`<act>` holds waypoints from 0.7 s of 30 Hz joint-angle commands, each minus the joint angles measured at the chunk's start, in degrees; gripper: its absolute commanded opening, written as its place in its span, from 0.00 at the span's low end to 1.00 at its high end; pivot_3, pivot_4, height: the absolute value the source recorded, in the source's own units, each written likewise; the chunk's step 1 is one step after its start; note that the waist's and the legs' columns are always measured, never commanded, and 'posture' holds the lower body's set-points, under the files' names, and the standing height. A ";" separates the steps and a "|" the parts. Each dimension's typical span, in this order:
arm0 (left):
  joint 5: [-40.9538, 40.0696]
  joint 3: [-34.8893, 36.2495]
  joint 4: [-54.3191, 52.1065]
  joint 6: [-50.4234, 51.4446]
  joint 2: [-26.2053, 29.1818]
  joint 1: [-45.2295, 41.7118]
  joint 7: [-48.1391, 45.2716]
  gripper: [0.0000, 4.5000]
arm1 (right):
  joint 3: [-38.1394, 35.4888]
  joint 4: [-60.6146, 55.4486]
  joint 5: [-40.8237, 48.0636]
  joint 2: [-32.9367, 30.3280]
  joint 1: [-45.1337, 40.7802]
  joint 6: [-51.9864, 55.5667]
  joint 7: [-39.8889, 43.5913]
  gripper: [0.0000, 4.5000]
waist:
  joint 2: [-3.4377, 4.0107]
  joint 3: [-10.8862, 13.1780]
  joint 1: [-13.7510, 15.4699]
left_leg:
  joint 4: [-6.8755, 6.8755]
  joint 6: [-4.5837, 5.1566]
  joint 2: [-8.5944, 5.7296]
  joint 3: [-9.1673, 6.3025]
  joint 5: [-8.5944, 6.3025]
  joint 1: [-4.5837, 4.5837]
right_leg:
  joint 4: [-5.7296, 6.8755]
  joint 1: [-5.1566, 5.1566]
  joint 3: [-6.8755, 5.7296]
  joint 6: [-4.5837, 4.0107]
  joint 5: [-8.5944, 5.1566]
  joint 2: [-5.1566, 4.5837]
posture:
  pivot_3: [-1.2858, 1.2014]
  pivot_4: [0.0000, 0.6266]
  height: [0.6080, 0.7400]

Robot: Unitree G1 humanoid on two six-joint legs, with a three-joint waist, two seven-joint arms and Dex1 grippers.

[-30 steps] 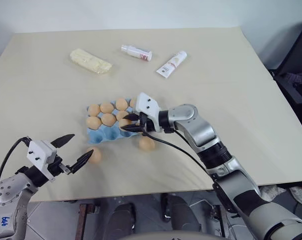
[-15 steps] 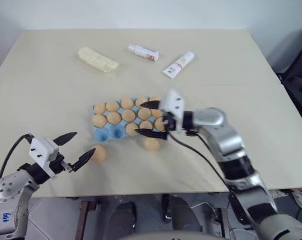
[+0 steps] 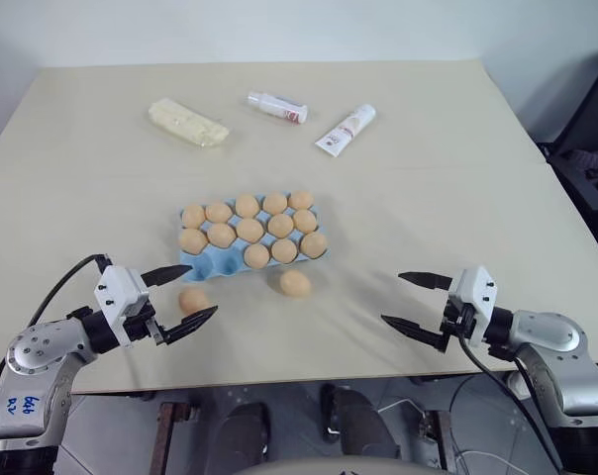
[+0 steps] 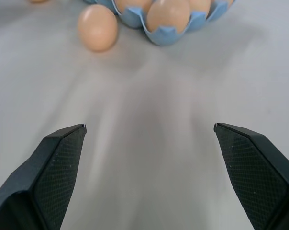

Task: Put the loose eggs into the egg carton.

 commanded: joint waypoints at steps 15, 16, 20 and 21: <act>-0.70 5.55 -5.09 -1.47 -0.49 6.94 4.64 1.00 | 23.81 2.95 -8.85 12.22 -20.37 18.07 -12.57 0.91 | -0.01 -0.01 0.24 | -0.08 0.03 -0.03 -0.12 -0.16 -0.28 | -0.31 -0.14 -0.14 -0.02 0.05 -0.07 | 0.52 0.24 1.00; -0.74 6.01 -5.32 -1.46 -0.47 7.37 4.83 1.00 | 23.90 3.38 -9.00 12.83 -20.66 17.77 -12.72 0.87 | 0.00 0.00 0.26 | -0.08 0.03 -0.02 -0.12 -0.16 -0.28 | -0.30 -0.14 -0.15 -0.02 0.05 -0.07 | 0.52 0.24 1.00; -0.89 7.13 -5.95 -1.18 -0.57 8.35 5.42 1.00 | 24.55 3.93 -9.23 13.48 -20.97 16.79 -12.02 0.58 | 0.00 0.00 0.26 | -0.06 0.01 -0.01 -0.13 -0.15 -0.26 | -0.26 -0.14 -0.17 -0.02 0.05 -0.06 | 0.52 0.24 1.00; -0.93 7.39 -6.12 -1.15 -0.64 8.65 5.51 1.00 | 24.80 3.89 -9.20 13.43 -20.95 16.23 -11.49 0.50 | 0.00 0.00 0.26 | -0.05 0.01 -0.01 -0.12 -0.14 -0.25 | -0.25 -0.13 -0.17 -0.02 0.05 -0.06 | 0.52 0.24 1.00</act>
